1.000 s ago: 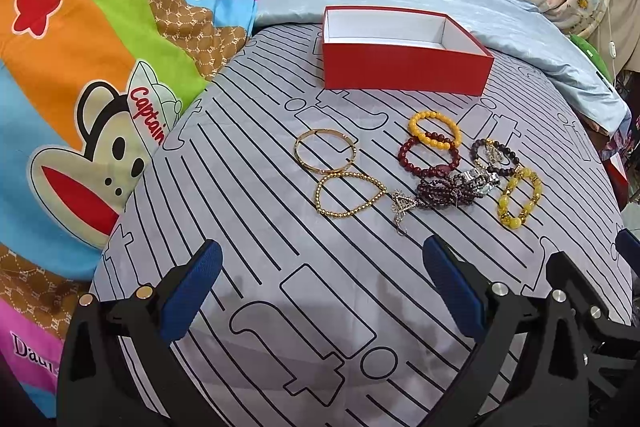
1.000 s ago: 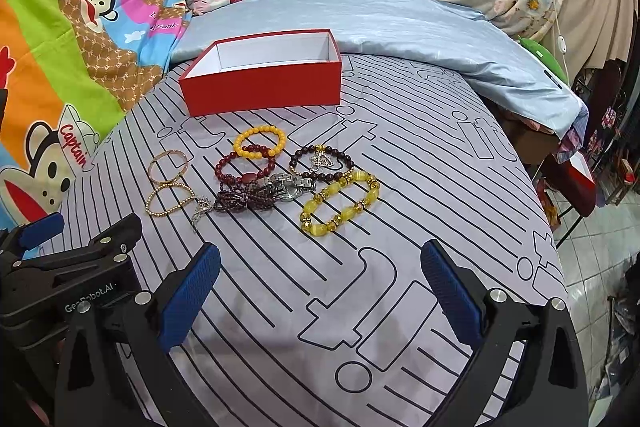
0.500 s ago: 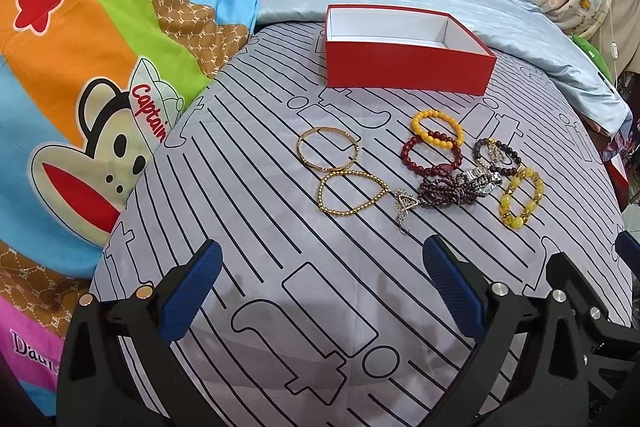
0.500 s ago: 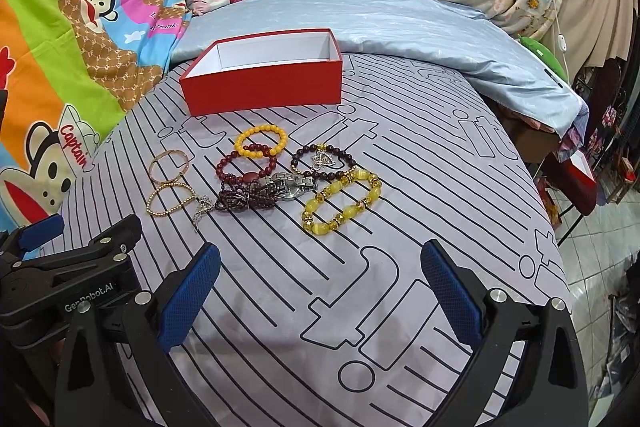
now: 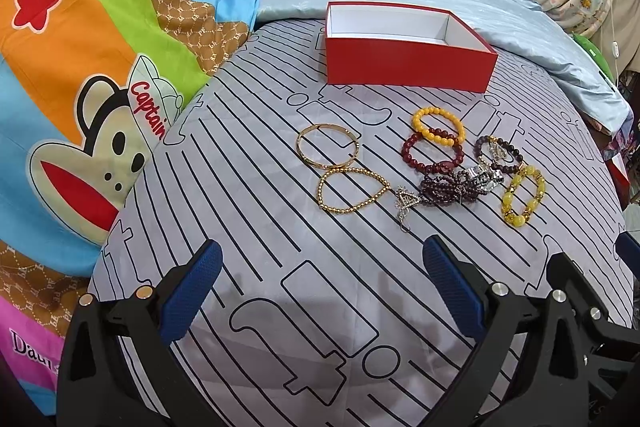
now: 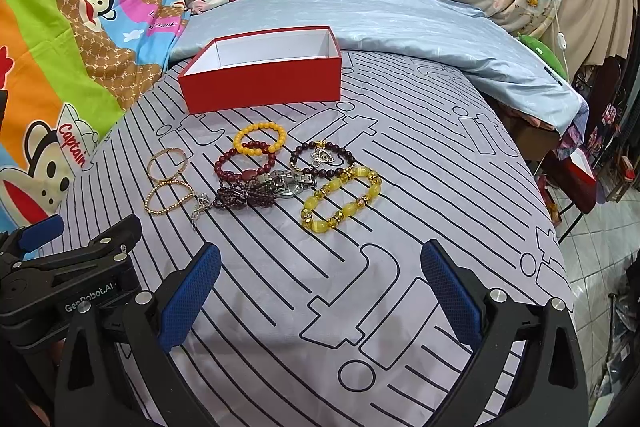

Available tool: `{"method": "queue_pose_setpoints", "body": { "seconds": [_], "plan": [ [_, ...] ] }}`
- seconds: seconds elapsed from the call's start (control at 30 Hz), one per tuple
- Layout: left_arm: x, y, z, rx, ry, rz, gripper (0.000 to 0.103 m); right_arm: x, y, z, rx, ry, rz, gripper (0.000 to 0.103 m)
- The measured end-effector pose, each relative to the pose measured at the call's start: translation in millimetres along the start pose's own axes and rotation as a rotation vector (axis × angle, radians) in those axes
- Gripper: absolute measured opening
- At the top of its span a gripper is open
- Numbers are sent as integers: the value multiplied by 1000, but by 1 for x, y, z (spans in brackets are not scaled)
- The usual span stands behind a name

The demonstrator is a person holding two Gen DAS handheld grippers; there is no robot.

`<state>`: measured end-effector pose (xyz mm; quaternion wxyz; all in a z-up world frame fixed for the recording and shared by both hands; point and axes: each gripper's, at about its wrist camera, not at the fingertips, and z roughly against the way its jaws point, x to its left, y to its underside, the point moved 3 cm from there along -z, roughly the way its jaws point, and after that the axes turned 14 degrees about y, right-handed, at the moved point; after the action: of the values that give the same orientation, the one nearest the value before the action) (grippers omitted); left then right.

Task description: Organize jewelry

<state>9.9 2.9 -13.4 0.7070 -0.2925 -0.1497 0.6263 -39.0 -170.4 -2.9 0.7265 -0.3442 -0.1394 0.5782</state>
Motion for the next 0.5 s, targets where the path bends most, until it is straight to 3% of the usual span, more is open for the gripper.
{"method": "queue_pose_setpoints", "body": {
  "seconds": [0.5],
  "plan": [
    [1, -1, -3, 2, 0, 2, 96, 0, 0, -3, -1, 3, -2, 96]
  ]
}}
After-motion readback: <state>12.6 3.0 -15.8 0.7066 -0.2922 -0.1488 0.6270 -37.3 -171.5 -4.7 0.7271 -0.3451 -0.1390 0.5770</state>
